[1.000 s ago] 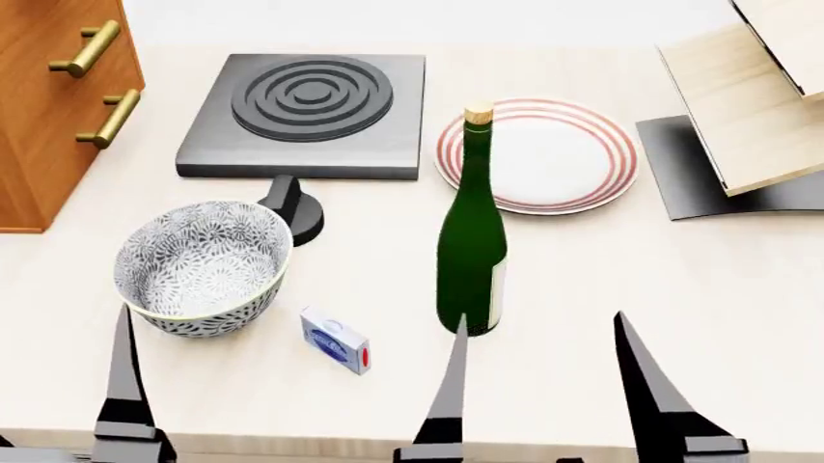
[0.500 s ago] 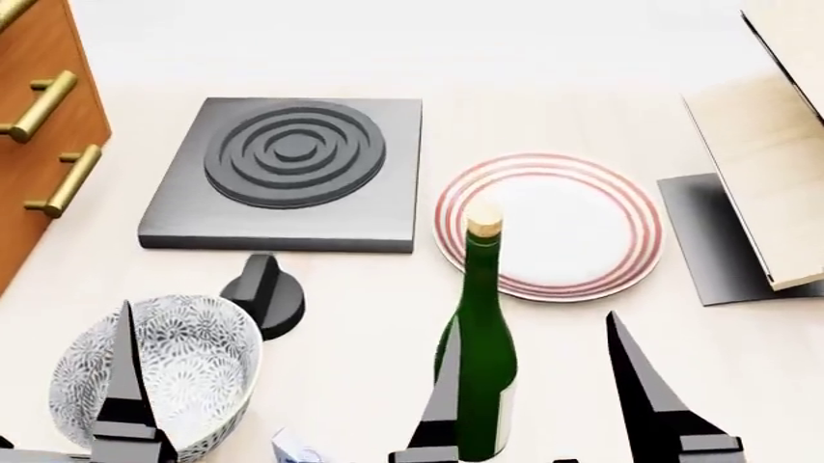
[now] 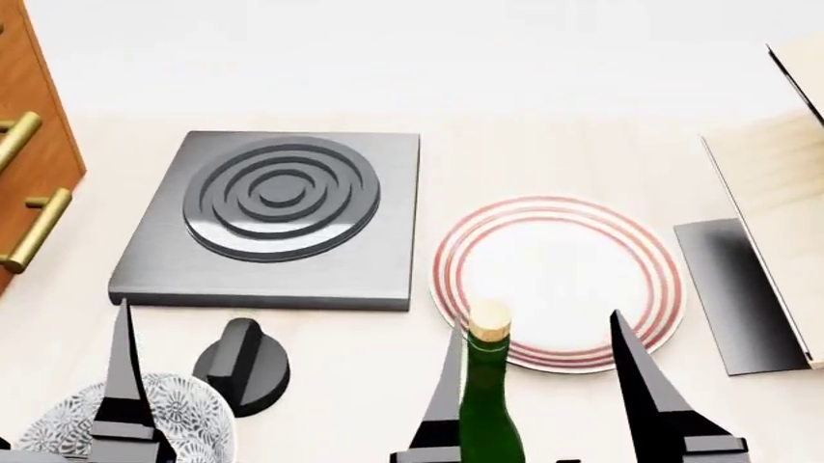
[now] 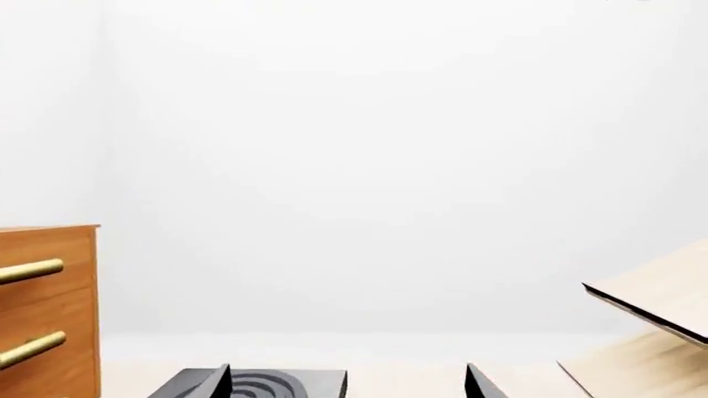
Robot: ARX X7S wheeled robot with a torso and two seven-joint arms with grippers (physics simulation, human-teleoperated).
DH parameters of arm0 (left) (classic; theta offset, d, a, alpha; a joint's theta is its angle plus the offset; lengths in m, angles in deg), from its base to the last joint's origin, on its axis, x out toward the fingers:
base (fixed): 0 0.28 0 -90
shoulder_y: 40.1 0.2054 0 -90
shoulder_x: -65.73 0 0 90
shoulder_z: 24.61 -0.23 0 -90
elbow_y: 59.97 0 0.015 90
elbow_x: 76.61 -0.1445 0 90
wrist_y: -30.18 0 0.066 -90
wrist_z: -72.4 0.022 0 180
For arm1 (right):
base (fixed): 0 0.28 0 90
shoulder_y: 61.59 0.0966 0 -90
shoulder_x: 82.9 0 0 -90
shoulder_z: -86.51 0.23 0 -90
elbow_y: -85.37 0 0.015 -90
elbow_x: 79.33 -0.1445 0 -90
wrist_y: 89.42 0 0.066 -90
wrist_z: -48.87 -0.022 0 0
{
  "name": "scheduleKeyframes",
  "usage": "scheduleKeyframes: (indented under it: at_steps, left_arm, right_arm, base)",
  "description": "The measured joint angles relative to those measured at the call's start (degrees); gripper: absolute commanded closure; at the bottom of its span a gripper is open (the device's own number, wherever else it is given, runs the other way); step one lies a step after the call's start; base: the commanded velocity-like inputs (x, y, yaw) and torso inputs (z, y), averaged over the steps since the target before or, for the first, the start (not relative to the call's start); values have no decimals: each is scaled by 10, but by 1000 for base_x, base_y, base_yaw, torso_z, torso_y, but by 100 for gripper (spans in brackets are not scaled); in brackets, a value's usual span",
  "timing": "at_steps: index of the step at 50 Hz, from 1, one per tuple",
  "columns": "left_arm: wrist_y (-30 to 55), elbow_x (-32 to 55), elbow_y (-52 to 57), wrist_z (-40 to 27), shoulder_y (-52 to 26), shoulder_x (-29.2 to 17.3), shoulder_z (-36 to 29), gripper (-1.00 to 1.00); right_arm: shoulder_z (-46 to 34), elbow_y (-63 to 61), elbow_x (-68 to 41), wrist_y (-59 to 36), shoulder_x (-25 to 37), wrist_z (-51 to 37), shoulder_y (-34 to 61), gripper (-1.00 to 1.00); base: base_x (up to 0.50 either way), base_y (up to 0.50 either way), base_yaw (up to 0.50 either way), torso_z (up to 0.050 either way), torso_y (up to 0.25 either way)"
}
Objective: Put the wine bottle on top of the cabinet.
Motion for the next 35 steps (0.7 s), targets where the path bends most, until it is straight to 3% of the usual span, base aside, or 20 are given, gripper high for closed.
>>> scheduleKeyframes:
  at_steps: [8, 35]
  left_arm:
    - [2, 3, 3, -3, -1, -2, -2, -100]
    - [8, 10, 9, -12, -5, -11, -8, -100]
  right_arm:
    - [-3, 0, 4, 1, 5, -4, 0, -100]
    - [-33, -2, 28, 12, 24, -7, 2, -100]
  base:
    - [0, 58, 0, 0, 0]
    - [0, 500, 0, 0, 0]
